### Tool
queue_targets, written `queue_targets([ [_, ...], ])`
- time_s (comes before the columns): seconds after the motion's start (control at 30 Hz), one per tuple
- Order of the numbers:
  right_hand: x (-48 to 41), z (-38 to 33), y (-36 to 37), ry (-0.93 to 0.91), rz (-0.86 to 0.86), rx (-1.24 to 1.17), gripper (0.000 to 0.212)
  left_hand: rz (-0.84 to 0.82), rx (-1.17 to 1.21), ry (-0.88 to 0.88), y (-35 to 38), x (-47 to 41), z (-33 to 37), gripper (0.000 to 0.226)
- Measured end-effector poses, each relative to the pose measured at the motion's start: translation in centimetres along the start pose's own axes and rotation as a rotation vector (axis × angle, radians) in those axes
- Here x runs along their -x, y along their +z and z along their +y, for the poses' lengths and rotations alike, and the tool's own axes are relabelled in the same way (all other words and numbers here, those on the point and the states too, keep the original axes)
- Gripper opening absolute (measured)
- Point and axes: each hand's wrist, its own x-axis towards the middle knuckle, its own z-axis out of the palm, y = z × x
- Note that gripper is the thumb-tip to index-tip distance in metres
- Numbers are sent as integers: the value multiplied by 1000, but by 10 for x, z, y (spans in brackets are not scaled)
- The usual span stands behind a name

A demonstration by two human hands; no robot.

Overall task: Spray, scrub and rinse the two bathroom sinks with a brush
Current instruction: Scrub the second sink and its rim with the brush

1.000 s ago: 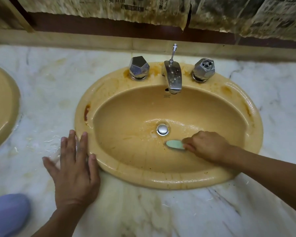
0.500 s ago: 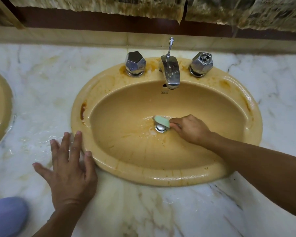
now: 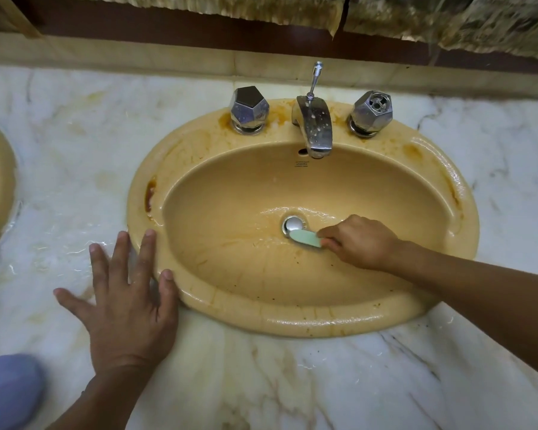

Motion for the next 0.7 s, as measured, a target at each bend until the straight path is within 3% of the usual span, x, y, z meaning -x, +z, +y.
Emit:
queue_targets([
  [0.17, -43, -32, -2, -1, 92, -27, 31, 7, 21, -4, 0, 0, 1, 63],
  [0.37, 0, 7, -5, 2, -37, -48, 31, 27, 34, -16, 1, 0, 0, 60],
  [0.57, -36, -24, 4, 3, 85, -97, 34, 57, 74, -31, 1, 0, 1, 60],
  [0.7, -8, 2, -3, 30, -33, -81, 31, 48, 62, -34, 1, -1, 0, 61],
])
